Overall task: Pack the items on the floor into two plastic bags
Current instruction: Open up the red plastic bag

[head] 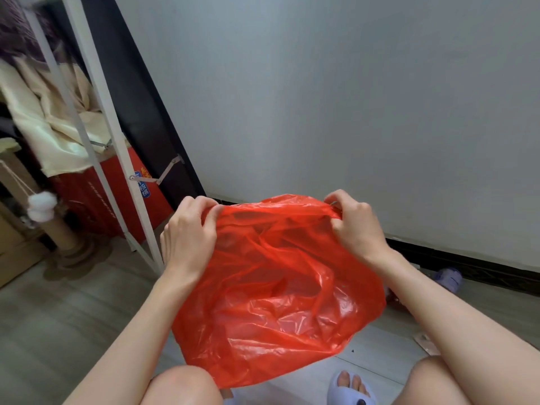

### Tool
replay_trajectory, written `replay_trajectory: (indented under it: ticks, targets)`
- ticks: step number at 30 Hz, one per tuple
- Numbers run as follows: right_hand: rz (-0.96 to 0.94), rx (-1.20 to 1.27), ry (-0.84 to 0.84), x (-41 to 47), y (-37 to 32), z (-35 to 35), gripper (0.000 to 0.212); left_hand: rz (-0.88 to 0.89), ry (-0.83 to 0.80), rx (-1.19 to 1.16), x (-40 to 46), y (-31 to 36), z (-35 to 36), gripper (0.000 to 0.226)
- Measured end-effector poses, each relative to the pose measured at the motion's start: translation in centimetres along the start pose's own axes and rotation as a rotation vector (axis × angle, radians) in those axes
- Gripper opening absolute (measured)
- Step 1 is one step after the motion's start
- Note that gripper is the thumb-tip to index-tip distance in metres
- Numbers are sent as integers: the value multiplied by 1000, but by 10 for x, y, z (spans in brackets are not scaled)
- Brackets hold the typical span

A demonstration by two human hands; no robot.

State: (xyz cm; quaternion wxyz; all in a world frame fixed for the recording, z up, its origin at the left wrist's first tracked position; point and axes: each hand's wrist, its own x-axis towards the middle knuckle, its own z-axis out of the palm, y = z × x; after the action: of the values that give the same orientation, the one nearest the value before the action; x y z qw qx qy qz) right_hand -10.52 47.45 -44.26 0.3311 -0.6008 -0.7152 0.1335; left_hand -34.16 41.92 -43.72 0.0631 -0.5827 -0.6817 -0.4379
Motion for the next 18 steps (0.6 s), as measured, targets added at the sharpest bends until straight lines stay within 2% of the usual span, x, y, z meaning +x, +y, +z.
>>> replay_trajectory:
  ticks: [4,7,11,14,16,18]
  targets:
    - [-18,-195,-191,-4,8,5,30,179,-6,166,11,-2,10,14]
    - [-17,-296,-256,-1,19,12,29,336,-54,314,18,-11,28,8]
    - [9,-280,-356,7,38,40,25,410,-158,430,15,-38,66,11]
    - [147,-190,-425,9,62,74,23,421,-171,434,-4,-50,102,19]
    - [251,-116,-440,12,81,102,22,526,-267,331,-29,-54,132,16]
    - [296,-105,-475,13,101,128,23,620,-502,206,-61,-63,165,14]
